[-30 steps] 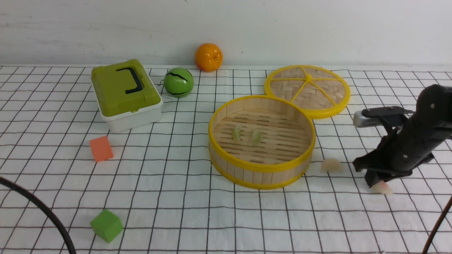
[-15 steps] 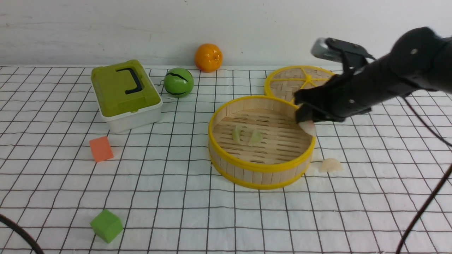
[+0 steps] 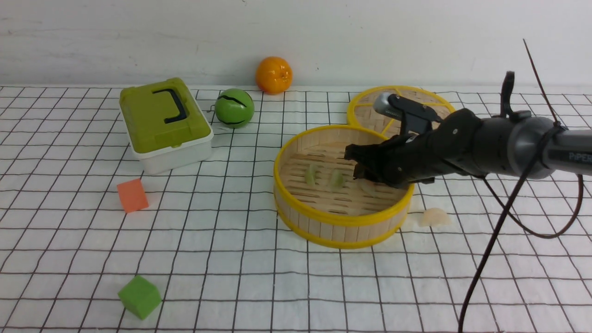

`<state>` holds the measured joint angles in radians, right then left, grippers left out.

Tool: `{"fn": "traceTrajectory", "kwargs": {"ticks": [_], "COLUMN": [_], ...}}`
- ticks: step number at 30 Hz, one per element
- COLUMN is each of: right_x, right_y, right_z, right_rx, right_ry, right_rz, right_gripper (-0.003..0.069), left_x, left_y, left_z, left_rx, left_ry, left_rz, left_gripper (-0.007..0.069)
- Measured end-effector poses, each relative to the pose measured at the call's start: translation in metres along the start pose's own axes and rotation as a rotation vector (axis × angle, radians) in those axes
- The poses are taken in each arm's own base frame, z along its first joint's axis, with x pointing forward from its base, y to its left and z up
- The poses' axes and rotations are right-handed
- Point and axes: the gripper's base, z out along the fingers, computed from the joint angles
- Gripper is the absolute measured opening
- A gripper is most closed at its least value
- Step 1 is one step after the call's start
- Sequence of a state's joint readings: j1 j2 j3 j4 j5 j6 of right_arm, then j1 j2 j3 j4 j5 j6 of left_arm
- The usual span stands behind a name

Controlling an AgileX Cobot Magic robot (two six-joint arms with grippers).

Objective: Put the dumplings into the steamer on the table with the white tablecloth.
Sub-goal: 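Place the dumpling in the bamboo steamer basket with the right gripper, then reach for and grasp a dumpling lying on the table beside the steamer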

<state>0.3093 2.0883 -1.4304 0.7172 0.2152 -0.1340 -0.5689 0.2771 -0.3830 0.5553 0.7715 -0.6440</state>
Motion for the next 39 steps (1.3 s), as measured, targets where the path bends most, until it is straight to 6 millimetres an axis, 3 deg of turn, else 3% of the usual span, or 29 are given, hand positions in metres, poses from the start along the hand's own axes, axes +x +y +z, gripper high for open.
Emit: {"fn": "traceTrajectory", "kwargs": {"ticks": [5, 6, 9, 13, 15, 16, 17, 18, 19, 22, 24, 25, 27, 30, 39], "right_x": [-0.001, -0.001, -0.001, -0.008, -0.015, -0.027, -0.026, -0.044, -0.049, -0.065, -0.064, -0.063, -0.053, -0.044, -0.023], "right_y": [0.001, 0.001, 0.002, 0.008, 0.013, 0.02, 0.021, 0.026, 0.027, 0.014, -0.006, -0.011, -0.042, -0.062, -0.062], "right_z": [0.001, 0.002, 0.001, -0.009, -0.02, -0.038, -0.038, -0.068, -0.075, -0.111, -0.117, -0.117, -0.107, -0.089, -0.044], "right_rx": [-0.009, -0.014, -0.02, -0.038, -0.055, -0.081, -0.083, -0.115, -0.119, -0.102, -0.04, -0.018, 0.081, 0.113, -0.037], "right_ry": [-0.005, -0.005, -0.008, -0.027, -0.037, -0.037, -0.031, -0.024, -0.032, 0.027, 0.125, 0.151, 0.311, 0.42, 0.47], "right_rz": [0.04, 0.065, 0.092, 0.078, 0.036, -0.034, -0.044, -0.117, -0.121, -0.18, -0.234, -0.257, -0.389, -0.595, -1.115], "right_gripper": [0.0238, 0.0292, 0.0363, 0.0426, 0.043, 0.0433, 0.0433, 0.0435, 0.0435, 0.0435, 0.0435, 0.0435, 0.0423, 0.0394, 0.0352], "left_x": [0.0, 0.0, 0.0, 0.0, -0.001, -0.001, -0.001, -0.001, -0.001, 0.001, 0.003, 0.003, 0.003, 0.003, 0.003], "left_y": [0.0, 0.0, -0.001, -0.001, -0.001, -0.001, -0.001, -0.001, -0.001, -0.001, -0.002, -0.002, -0.002, -0.002, -0.002], "left_z": [0.0, 0.0, 0.0, 0.0, 0.0, 0.0, 0.0, 0.0, 0.0, 0.002, 0.003, 0.003, 0.003, 0.003, 0.003], "left_rx": [0.006, 0.008, 0.009, 0.009, 0.01, 0.01, 0.01, 0.01, 0.01, 0.012, 0.016, 0.016, 0.017, 0.017, 0.019], "left_ry": [-0.014, -0.017, -0.019, -0.02, -0.021, -0.021, -0.021, -0.021, -0.021, -0.019, -0.017, -0.017, -0.018, -0.019, -0.021], "left_rz": [0.004, 0.004, 0.004, 0.005, 0.005, 0.005, 0.005, 0.005, 0.005, 0.008, 0.012, 0.012, 0.012, 0.012, 0.012], "left_gripper": [0.0055, 0.0055, 0.0055, 0.0055, 0.0055, 0.0055, 0.0055, 0.0055, 0.0055, 0.0055, 0.0057, 0.0057, 0.0057, 0.0057, 0.0059]}}
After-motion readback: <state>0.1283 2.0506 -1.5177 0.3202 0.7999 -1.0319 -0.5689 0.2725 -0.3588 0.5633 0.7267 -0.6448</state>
